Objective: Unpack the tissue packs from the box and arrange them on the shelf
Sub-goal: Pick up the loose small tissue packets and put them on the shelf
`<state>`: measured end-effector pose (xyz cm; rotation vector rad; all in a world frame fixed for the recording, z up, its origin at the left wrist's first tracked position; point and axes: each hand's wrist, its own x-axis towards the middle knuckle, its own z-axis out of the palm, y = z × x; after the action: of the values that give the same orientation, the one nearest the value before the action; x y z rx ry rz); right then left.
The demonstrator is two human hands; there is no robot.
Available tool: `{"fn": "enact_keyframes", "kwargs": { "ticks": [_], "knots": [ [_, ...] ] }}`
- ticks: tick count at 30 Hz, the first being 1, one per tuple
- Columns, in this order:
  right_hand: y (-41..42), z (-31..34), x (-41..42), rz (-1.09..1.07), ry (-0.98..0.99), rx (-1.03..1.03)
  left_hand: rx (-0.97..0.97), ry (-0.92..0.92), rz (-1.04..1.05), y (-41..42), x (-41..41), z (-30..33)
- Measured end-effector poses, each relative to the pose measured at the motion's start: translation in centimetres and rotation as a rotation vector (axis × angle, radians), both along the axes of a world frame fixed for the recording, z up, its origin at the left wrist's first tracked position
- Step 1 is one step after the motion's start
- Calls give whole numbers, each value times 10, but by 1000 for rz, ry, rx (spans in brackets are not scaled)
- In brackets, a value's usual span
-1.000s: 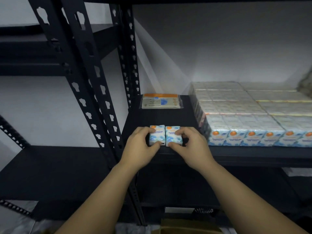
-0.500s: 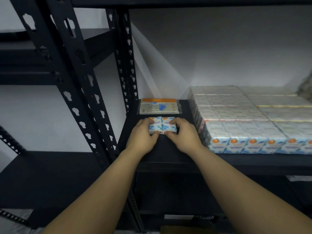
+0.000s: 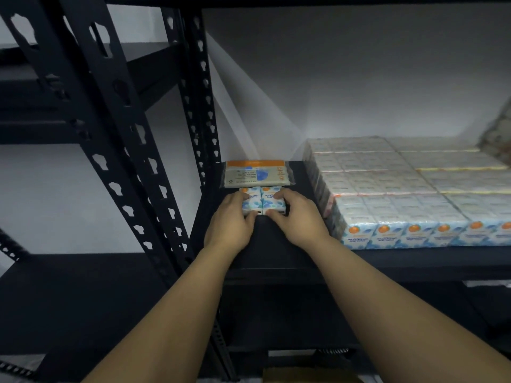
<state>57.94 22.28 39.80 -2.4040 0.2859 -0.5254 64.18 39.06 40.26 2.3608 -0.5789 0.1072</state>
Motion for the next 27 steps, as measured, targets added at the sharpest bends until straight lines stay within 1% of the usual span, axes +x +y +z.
{"fn": "enact_keyframes", "kwargs": {
  "ticks": [5,8,12,15,19,21,24,27],
  "knots": [
    [4,1,-5,4,1,19,-56,5,-4,0,0,-4],
    [7,2,-20,-28,21,22,-99,-29,-19,3,-8,-6],
    [15,1,-57,-63,36,29,-62,-62,-28,11,-36,-6],
    [19,0,-95,-33,51,-5,-33,-101,-24,17,-74,-9],
    [13,-5,-155,35,50,-80,-107,-191,-39,16,-135,-27],
    [4,-9,-189,61,51,-116,-99,-227,-69,8,-168,-38],
    [-20,-22,-249,74,60,-137,-80,-217,-122,-12,-221,-53],
    [-55,-40,-315,50,96,-159,-6,-178,-191,-43,-274,-71]
  ]
}}
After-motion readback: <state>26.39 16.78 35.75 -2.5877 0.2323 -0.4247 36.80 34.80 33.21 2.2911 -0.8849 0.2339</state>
